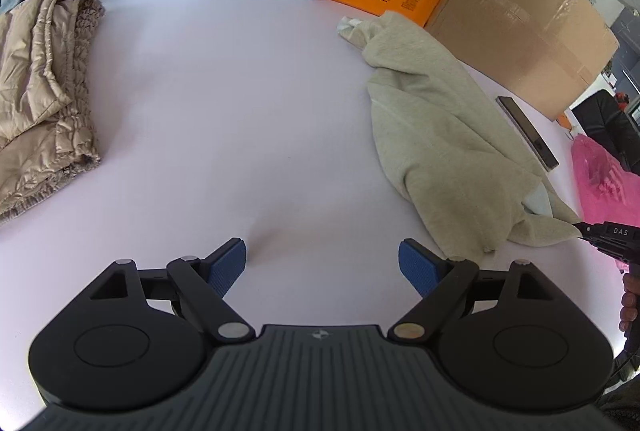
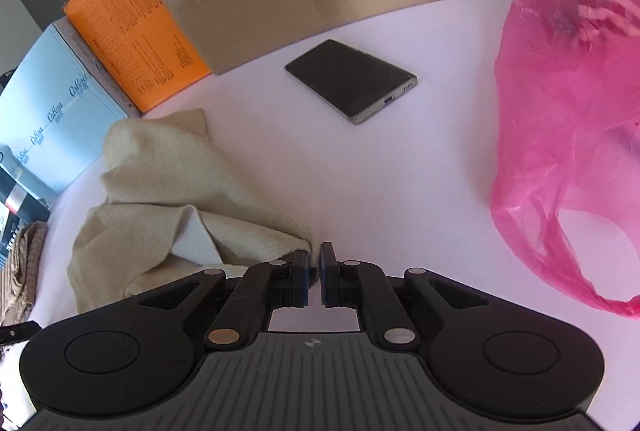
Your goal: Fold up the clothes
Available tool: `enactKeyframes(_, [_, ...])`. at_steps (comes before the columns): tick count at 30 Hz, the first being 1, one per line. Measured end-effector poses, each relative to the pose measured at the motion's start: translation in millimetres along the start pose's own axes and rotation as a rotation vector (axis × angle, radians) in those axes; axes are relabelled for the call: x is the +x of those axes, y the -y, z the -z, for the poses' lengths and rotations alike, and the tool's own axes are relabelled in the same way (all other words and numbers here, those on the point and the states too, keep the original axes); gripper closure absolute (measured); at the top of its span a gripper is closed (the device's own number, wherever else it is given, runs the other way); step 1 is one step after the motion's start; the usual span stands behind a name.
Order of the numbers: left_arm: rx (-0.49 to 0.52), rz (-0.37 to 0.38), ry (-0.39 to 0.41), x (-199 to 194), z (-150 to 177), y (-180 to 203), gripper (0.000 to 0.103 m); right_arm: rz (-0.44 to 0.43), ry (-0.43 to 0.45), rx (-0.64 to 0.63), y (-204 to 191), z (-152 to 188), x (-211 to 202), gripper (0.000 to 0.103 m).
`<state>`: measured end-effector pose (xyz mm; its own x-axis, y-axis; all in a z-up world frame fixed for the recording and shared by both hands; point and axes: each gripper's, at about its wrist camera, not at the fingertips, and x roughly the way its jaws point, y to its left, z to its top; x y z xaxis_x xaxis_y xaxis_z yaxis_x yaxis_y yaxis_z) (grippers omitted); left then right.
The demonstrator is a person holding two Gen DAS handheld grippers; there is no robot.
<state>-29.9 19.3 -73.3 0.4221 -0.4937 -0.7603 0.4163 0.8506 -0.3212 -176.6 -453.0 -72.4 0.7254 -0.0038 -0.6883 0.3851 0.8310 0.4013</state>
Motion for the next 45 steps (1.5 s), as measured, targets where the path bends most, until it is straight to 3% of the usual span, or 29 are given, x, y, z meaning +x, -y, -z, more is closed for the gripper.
enactKeyframes(5, [0.177,0.004,0.023,8,-3,48,0.021,-0.008,0.002,-0.006,3,7,1,0.098])
enactKeyframes(10, [0.535,-0.047,0.089,21,12,120,0.023,-0.026,-0.008,-0.012,8,7,5,0.099])
enactKeyframes(13, [0.656,-0.052,0.112,32,24,148,0.023,-0.038,-0.013,-0.016,10,7,7,0.099])
enactKeyframes(17, [0.655,-0.082,0.145,49,24,170,0.023,-0.048,-0.018,-0.022,12,6,8,0.099])
enactKeyframes(23, [0.6,-0.11,0.159,80,-3,197,0.023,-0.056,-0.031,-0.032,14,3,9,0.099])
enactKeyframes(30, [0.711,-0.24,0.168,100,0,217,0.023,-0.067,-0.038,-0.027,16,3,8,0.099])
enactKeyframes(36, [0.741,-0.185,0.178,98,5,222,0.023,-0.073,-0.03,-0.013,18,5,8,0.099])
enactKeyframes(42, [0.802,-0.267,0.168,109,11,230,0.017,-0.077,-0.031,-0.015,18,4,8,0.099])
enactKeyframes(45, [0.82,-0.347,0.184,101,15,217,0.017,-0.079,-0.031,-0.017,18,3,8,0.099])
